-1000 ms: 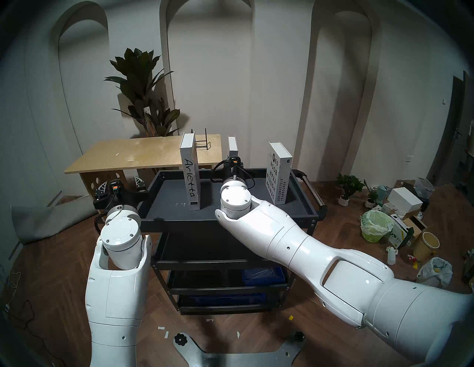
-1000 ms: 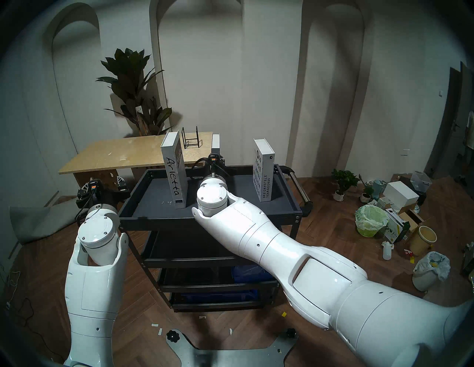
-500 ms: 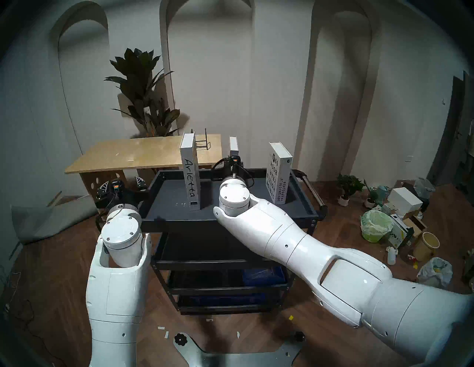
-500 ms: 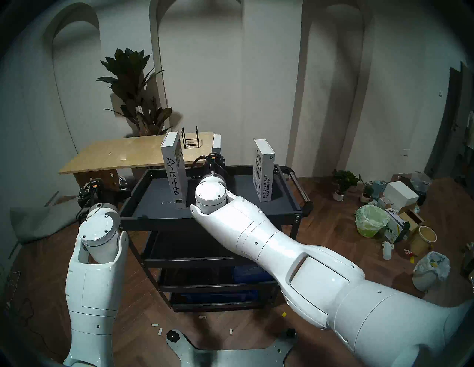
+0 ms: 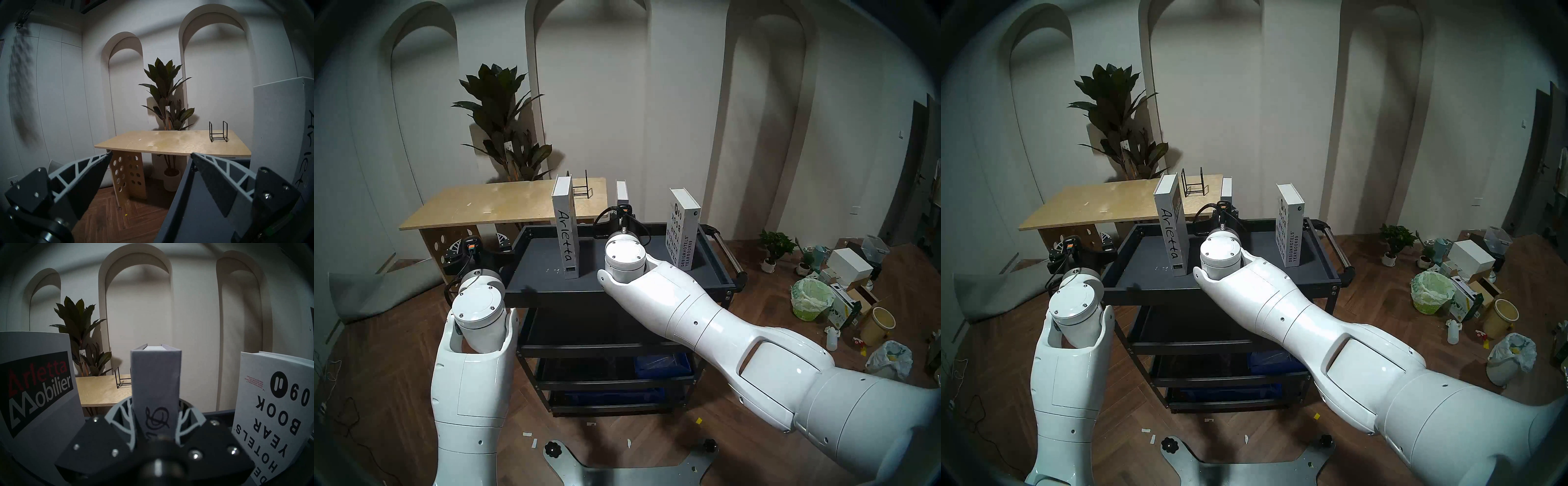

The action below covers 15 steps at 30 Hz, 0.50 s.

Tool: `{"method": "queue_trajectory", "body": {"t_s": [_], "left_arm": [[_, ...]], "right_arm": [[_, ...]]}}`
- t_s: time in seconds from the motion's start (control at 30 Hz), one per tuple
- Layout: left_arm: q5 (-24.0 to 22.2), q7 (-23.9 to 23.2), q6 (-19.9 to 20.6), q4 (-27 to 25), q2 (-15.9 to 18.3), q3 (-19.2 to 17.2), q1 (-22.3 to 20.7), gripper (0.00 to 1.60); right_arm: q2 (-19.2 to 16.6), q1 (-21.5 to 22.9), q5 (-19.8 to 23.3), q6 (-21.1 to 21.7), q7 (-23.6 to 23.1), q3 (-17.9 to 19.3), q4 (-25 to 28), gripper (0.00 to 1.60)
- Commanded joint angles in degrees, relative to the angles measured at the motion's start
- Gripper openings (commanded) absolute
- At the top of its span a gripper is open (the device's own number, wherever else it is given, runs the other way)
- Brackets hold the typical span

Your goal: Sort the books onto the shelf by size, largest to the left

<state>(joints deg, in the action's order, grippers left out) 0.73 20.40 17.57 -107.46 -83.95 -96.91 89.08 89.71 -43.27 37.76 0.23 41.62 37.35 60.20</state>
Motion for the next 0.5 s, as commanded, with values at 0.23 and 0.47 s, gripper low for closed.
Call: {"method": "queue_trajectory", "body": {"t_s": [0.23,0.47], "left_arm": [[-0.32,0.16,-0.17,-0.70,0.11,0.83,-1.56,1.60],[-0.35,0.47,-0.21,-0.68,0.16,0.97,-1.58,1.60]], "right_arm": [[-2.13,-0.84,0.45,2.39,-0.12,-0.31,3.77,0.26],[-2.08,-0.76,0.42,2.62,-0.46,-0.72,3.54,0.46]]}}
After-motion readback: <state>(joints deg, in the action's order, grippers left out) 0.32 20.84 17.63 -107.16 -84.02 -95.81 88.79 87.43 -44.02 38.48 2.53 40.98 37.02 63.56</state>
